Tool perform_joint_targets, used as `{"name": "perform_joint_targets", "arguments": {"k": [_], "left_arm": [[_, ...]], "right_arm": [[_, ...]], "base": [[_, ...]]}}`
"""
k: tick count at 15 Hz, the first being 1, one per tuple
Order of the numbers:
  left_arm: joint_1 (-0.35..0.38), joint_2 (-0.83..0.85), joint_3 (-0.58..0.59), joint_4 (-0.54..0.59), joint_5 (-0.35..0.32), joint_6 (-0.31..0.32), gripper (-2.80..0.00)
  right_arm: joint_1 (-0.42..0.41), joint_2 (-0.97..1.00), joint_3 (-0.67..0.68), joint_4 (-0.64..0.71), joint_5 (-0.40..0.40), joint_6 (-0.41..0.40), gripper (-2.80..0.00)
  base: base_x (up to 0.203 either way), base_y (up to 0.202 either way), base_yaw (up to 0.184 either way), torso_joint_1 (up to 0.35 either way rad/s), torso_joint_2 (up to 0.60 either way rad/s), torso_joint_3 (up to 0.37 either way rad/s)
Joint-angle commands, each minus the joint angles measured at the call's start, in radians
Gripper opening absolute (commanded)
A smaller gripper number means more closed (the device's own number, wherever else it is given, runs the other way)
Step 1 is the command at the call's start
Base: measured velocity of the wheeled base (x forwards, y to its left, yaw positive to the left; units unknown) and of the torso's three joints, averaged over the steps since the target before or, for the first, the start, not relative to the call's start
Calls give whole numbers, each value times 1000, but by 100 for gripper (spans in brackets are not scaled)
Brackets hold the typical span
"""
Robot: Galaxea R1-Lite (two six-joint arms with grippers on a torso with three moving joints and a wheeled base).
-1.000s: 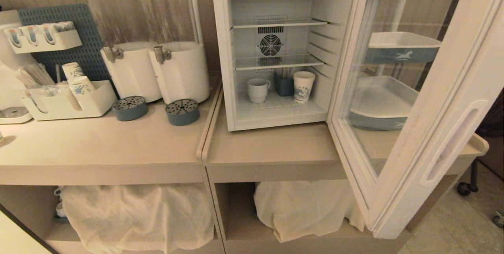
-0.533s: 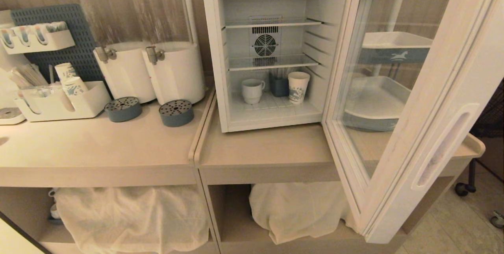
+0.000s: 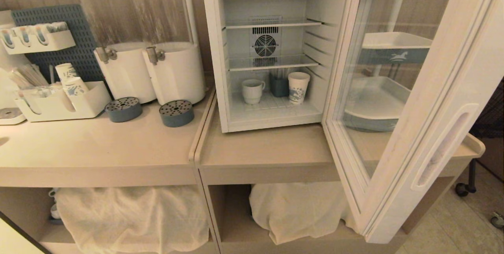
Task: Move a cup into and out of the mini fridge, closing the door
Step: Close the freezer door
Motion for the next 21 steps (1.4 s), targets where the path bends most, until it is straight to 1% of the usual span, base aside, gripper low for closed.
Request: {"name": "perform_joint_targets", "arguments": {"k": [1, 2, 4, 6, 8, 9, 10, 11, 12, 13, 14, 15, 16, 17, 18, 19, 20, 21], "left_arm": [[1, 0, 2, -1, 0, 0, -280], [0, 0, 2, -1, 0, 0, -280], [2, 0, 2, -1, 0, 0, -280], [0, 0, 2, -1, 0, -2, -280], [0, 0, 2, -1, 0, 0, -280], [0, 0, 2, -1, 0, 0, -280], [1, 0, 2, -1, 0, 0, -280], [0, 0, 2, -1, 0, 0, -280], [0, 0, 2, -1, 0, 0, -280], [0, 0, 2, -1, 0, 0, -280], [0, 0, 2, -1, 0, 0, -280], [0, 0, 2, -1, 0, 0, -280], [0, 0, 2, -1, 0, 0, -280], [0, 0, 2, -1, 0, 0, -280], [0, 0, 2, -1, 0, 0, -280], [2, 0, 2, -1, 0, 0, -280], [0, 0, 2, -1, 0, 0, -280], [0, 0, 2, -1, 0, 0, -280]], "right_arm": [[1, 64, -208, 58, 13, 5, -280], [3, 146, -306, 79, 8, 25, -280], [7, 372, -434, 89, -56, 101, -280], [8, 610, -526, 82, -126, 180, -280], [3, 823, -578, 34, -159, 238, -280], [-12, 909, -594, -4, -142, 252, -280], [-57, 993, -610, -46, -74, 255, -280], [-134, 1043, -625, -76, 61, 245, -280], [-224, 1076, -637, -94, 259, 227, -280], [-327, 1110, -649, -110, 497, 204, -280], [-417, 1146, -661, -127, 754, 177, -280], [-498, 1180, -671, -140, 941, 151, -280], [-550, 1216, -680, -149, 1160, 125, -280], [-573, 1248, -687, -155, 1341, 105, -280], [-587, 1275, -693, -157, 1454, 91, -280], [-595, 1291, -697, -155, 1493, 90, -280], [-563, 1287, -698, -153, 1493, 127, -280], [-508, 1282, -699, -155, 1493, 175, -280]], "base": [[0, 0, 0, 0, 0, 0], [0, 0, 0, 0, 0, 0], [0, 0, 0, 0, 0, 0], [0, 0, 0, 0, 0, 0], [0, 0, 0, 0, 0, 0], [0, 0, 0, 0, 0, 0], [0, 0, 0, 0, 0, 0], [0, 0, 0, 0, 0, 0], [0, 0, 0, 0, 0, 0], [0, 0, 0, 0, 0, 0], [0, 0, 0, 0, 0, 0], [0, 0, 0, 0, 0, 0], [0, 0, 0, 0, 0, 0], [0, 0, 0, 0, 0, 0], [0, 0, 0, 0, 0, 0], [0, 0, 0, 0, 0, 0], [0, 0, 0, 0, 0, 0], [0, 0, 0, 0, 0, 0]]}}
